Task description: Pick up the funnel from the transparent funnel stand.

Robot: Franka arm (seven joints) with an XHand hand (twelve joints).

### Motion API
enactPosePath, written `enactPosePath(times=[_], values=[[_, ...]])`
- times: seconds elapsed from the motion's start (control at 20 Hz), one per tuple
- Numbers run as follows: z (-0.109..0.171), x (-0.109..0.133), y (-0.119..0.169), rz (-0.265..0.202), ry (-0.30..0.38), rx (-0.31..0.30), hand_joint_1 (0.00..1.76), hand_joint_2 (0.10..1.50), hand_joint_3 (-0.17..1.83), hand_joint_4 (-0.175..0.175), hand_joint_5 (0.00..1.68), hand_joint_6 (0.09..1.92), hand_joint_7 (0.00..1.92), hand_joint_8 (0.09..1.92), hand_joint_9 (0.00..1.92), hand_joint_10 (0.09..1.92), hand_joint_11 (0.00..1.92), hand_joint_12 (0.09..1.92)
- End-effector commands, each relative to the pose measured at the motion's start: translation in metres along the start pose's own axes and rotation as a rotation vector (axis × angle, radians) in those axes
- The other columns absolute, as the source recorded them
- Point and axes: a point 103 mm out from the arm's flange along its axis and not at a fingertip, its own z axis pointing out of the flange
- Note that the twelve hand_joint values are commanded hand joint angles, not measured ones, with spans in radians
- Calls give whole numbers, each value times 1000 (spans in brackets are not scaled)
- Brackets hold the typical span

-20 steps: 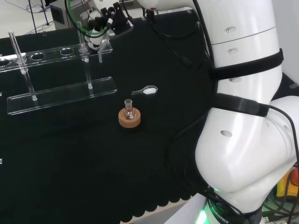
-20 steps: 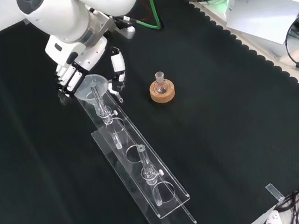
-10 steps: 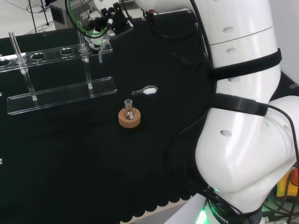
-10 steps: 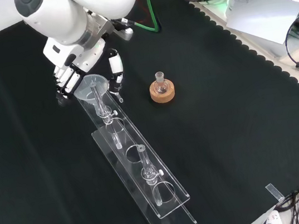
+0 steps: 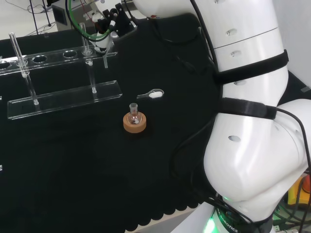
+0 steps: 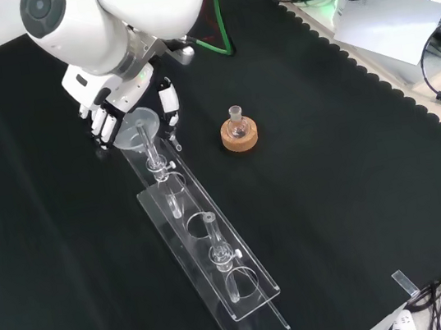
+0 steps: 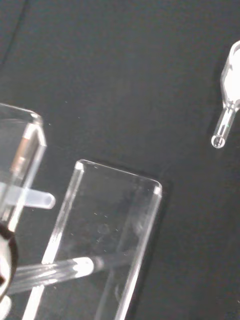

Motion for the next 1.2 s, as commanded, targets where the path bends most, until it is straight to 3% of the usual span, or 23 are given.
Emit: enactPosePath(times=[0.05,0.25,0.55,1.2], values=[[-23,-4,-16,81,-103,-139,831,678,673,-43,705,485,714,671,987,477,607,1289],[-54,-9,-37,93,-161,-176,865,681,692,-35,722,686,771,675,1047,455,659,1256],[-83,-19,-72,112,-200,-173,876,679,699,-31,719,734,774,680,1060,455,663,1251],[-71,-21,-157,157,-184,-176,884,673,710,-30,711,764,767,681,1096,466,662,1248]])
